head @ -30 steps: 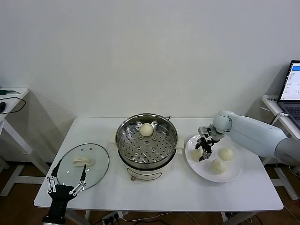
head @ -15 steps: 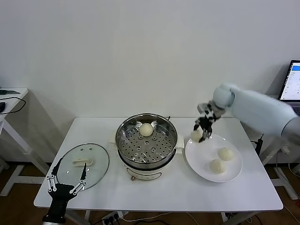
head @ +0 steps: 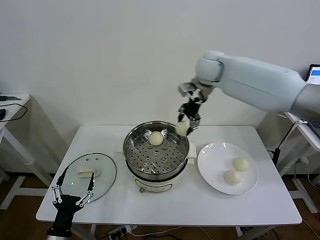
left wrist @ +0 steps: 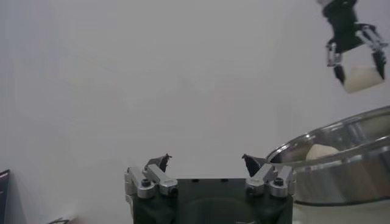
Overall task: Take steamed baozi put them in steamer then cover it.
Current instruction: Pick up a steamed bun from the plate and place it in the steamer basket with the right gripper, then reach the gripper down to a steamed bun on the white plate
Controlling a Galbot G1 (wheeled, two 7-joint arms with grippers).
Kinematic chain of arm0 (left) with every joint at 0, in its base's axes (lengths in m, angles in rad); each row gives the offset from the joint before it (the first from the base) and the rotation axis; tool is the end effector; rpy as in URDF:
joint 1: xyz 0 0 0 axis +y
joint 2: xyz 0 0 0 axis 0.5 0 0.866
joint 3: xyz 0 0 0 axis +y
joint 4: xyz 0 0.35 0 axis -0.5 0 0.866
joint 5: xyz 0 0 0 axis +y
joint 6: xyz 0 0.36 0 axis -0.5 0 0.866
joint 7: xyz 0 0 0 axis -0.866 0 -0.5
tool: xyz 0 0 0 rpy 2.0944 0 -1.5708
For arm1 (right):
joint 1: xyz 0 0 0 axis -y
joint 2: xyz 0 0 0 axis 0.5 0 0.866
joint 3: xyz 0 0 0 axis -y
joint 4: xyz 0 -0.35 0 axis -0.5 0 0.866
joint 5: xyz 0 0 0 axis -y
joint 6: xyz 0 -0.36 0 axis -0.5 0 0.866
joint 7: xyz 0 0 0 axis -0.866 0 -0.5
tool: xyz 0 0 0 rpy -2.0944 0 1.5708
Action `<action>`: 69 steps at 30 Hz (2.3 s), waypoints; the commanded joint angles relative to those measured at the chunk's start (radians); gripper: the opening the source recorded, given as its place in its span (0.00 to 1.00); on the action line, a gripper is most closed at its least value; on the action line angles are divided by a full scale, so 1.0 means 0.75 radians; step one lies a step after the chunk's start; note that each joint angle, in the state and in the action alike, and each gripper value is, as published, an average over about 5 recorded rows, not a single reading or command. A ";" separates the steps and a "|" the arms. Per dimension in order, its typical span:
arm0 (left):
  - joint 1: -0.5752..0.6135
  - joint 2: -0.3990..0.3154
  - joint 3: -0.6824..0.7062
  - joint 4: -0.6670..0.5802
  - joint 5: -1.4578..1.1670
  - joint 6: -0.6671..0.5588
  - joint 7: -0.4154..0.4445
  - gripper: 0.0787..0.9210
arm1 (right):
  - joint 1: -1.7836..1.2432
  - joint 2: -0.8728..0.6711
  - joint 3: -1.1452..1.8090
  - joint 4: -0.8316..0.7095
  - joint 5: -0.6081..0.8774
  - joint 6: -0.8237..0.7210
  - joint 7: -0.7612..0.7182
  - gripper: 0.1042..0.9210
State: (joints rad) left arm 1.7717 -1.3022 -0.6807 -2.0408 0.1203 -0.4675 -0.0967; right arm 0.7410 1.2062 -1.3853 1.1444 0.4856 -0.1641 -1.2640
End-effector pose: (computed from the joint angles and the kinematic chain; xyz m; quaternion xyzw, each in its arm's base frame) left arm 0.1267 0.0980 -0.3351 0.0195 0.9724 0.1972 0.1234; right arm 0.5862 0.1110 0.0182 0.6355 -0.4205 0.5816 0.2847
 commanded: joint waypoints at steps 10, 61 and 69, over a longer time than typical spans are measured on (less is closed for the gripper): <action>-0.009 0.012 -0.010 0.005 -0.009 -0.002 -0.007 0.88 | -0.107 0.397 -0.149 -0.109 0.152 -0.157 0.266 0.64; -0.024 0.004 0.018 0.003 0.012 0.008 -0.015 0.88 | -0.097 -0.795 0.064 0.199 -0.369 0.146 -0.031 0.88; -0.012 0.000 0.006 0.001 0.012 0.011 -0.016 0.88 | -0.457 -0.877 0.182 0.083 -0.480 0.220 0.042 0.88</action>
State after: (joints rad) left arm 1.7622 -1.3025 -0.6758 -2.0400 0.1291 -0.4611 -0.1084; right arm 0.5629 0.7299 -1.3051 1.2294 0.2192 -0.0624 -1.2248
